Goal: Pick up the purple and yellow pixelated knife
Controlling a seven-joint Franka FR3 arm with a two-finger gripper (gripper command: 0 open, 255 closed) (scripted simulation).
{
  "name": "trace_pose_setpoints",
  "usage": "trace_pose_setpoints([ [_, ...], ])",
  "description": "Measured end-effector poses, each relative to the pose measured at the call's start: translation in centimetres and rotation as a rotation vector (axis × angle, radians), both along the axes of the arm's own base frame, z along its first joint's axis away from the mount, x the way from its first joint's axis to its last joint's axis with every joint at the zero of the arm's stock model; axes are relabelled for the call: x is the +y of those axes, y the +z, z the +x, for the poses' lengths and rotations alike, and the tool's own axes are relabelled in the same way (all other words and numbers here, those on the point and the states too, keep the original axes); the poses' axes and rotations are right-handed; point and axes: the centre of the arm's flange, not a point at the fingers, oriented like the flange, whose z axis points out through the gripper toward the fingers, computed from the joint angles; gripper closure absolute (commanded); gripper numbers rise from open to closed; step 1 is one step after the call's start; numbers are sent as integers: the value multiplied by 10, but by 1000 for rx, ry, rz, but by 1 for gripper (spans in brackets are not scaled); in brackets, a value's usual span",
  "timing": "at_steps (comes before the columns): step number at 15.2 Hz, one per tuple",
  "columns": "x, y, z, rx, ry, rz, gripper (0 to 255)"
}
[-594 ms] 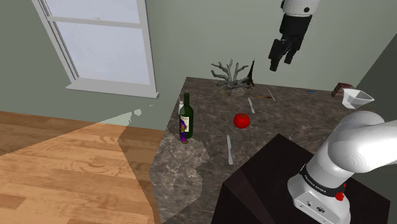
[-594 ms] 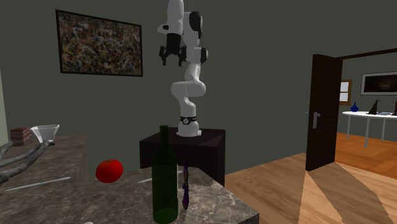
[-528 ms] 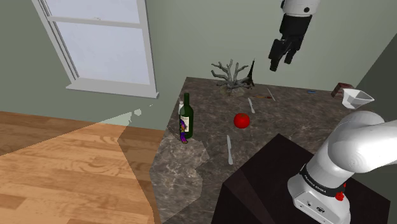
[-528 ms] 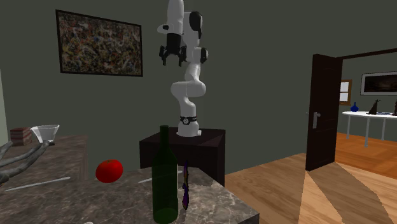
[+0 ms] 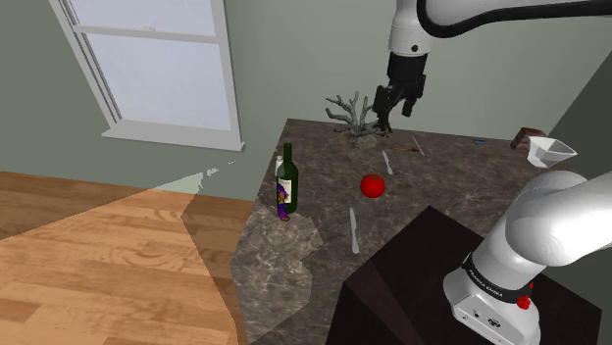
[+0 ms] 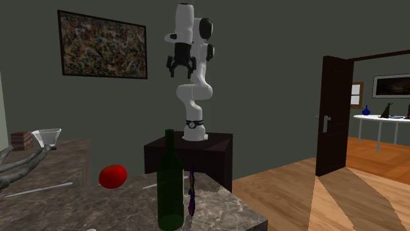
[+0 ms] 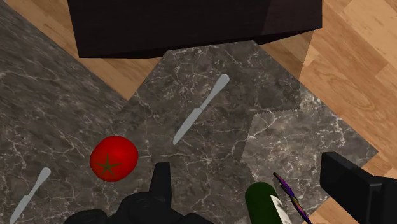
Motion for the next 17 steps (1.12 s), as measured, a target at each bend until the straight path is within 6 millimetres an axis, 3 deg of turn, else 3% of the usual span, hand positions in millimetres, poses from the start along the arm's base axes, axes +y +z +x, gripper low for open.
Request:
trace_pose_setpoints([
  [17, 88, -147, 151, 48, -94, -26, 0],
])
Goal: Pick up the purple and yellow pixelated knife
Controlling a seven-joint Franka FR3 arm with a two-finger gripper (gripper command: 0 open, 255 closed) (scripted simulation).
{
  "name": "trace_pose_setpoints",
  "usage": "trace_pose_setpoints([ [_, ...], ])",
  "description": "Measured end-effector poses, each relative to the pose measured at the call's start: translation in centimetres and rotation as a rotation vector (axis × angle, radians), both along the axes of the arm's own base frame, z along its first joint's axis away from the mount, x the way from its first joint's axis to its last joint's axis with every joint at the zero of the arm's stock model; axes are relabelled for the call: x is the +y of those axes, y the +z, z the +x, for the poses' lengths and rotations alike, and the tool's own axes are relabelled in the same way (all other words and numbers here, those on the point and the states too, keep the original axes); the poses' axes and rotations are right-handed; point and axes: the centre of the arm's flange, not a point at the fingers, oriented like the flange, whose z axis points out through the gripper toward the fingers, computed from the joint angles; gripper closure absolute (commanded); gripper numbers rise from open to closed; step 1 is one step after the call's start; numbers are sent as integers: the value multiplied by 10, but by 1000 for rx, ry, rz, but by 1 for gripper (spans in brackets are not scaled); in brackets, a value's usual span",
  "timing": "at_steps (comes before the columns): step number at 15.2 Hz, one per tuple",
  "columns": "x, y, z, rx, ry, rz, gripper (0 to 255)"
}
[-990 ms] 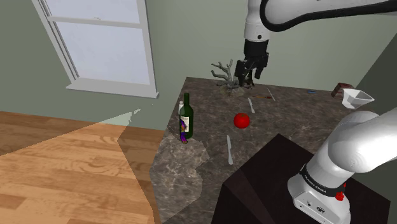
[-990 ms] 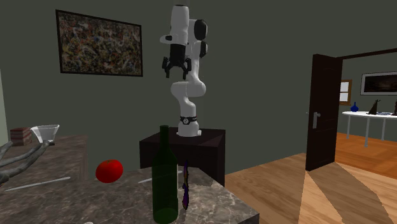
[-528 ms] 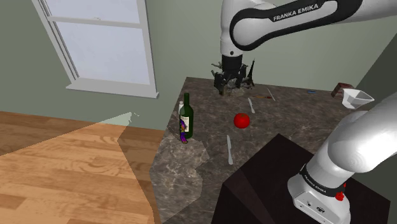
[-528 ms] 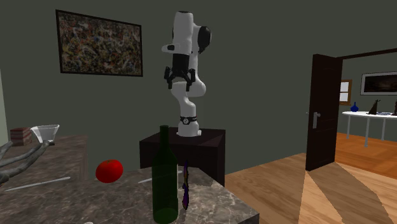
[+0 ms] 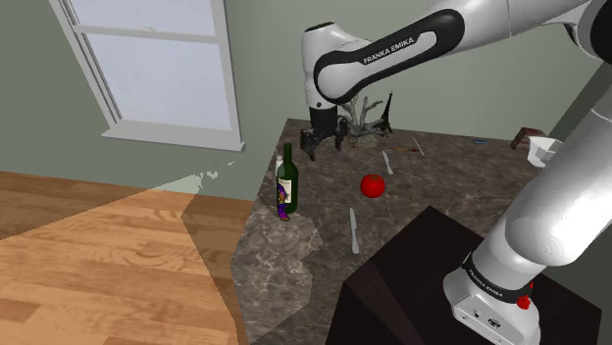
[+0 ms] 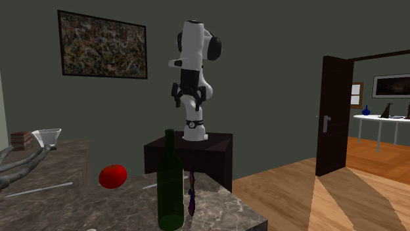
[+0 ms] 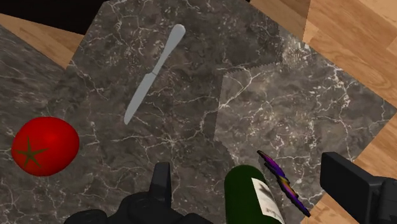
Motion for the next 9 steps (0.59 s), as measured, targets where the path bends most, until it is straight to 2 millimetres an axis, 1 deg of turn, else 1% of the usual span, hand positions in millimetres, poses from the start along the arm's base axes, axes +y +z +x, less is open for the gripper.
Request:
trace_pose_setpoints([
  [1, 4, -11, 13, 2, -6, -1, 0],
  [4, 14, -42, 36, 12, -22, -6, 0],
  [6, 29, -63, 53, 18, -33, -9, 0],
  [9, 38, -88, 79, 27, -50, -13, 0],
])
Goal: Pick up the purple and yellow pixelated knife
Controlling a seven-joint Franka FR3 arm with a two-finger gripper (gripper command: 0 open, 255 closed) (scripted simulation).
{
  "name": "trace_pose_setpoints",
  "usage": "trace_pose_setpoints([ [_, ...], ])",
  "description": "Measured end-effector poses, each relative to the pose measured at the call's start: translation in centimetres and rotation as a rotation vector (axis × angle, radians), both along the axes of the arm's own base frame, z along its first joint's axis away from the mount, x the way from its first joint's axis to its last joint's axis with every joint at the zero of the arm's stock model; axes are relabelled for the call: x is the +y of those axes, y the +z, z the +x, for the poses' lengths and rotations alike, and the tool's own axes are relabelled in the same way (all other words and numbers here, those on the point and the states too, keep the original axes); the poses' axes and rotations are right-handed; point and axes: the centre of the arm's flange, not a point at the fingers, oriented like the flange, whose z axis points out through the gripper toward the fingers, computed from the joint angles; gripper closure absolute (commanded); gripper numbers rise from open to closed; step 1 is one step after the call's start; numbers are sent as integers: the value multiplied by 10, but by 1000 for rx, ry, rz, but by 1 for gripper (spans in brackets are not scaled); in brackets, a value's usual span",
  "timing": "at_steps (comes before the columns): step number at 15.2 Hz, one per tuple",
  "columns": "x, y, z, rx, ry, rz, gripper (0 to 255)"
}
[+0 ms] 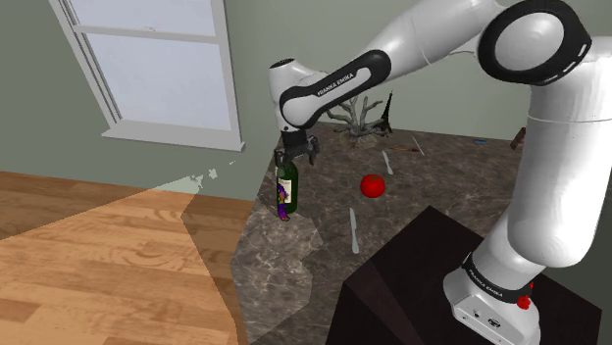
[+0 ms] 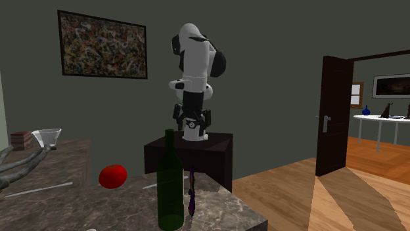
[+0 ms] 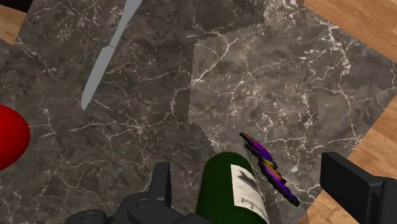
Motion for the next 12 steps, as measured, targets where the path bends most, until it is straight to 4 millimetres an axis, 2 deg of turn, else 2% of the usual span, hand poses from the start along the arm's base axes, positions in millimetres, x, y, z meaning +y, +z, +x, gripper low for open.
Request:
trace_pose_setpoints([
  [5, 23, -49, 46, 14, -27, -8, 0],
  [8, 29, -76, 70, 23, -43, -12, 0],
  [12, 31, -101, 77, 25, -48, -14, 0],
])
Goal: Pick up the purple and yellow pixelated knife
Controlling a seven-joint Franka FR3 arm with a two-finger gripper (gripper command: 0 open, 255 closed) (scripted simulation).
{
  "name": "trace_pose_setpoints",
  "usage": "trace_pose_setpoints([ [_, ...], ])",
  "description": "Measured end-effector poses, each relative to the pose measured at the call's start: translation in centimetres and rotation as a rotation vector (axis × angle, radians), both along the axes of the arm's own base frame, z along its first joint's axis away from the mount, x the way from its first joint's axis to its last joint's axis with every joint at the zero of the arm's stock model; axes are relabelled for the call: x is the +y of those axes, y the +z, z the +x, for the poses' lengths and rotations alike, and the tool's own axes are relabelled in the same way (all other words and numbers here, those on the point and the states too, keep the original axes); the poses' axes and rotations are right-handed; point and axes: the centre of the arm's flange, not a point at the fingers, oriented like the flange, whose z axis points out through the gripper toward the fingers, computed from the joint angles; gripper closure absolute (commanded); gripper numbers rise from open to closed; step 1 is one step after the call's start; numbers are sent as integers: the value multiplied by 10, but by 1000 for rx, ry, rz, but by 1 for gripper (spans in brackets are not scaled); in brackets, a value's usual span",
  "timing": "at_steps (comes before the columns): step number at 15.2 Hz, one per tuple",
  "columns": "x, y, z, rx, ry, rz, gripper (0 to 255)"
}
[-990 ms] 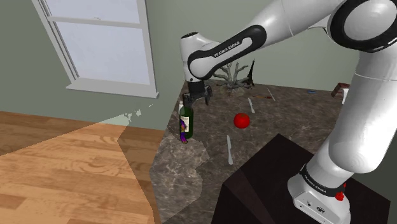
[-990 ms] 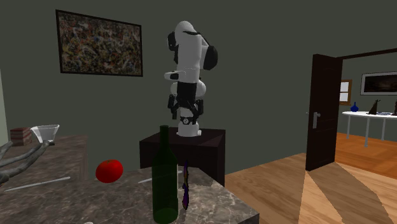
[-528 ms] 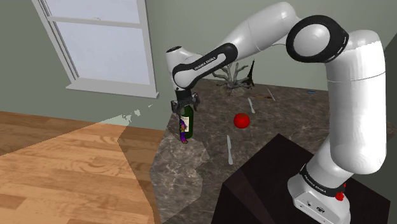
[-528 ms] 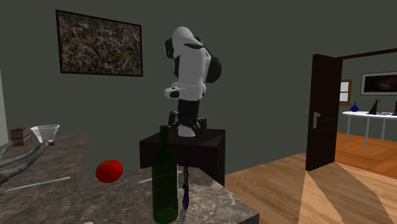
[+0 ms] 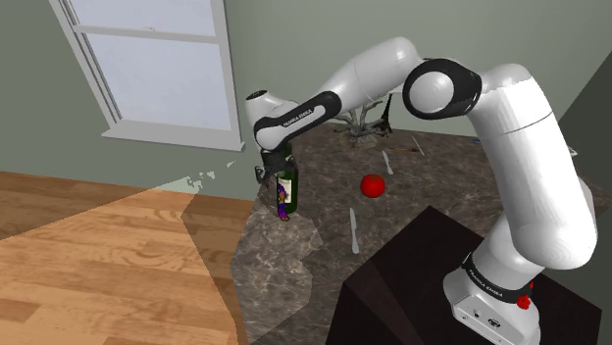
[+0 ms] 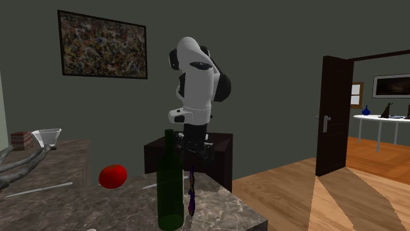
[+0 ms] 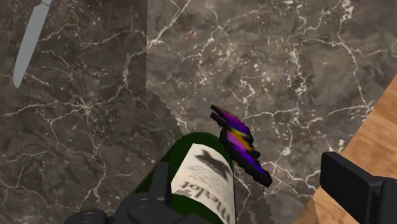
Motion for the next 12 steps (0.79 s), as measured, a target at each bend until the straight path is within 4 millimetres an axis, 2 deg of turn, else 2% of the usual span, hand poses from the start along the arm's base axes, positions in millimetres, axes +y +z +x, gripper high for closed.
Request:
trace_pose_setpoints([
  [4, 0, -20, 0, 0, 0, 0, 0],
  [5, 0, -22, 0, 0, 0, 0, 255],
  [12, 1, -22, 1, -2, 0, 1, 255],
])
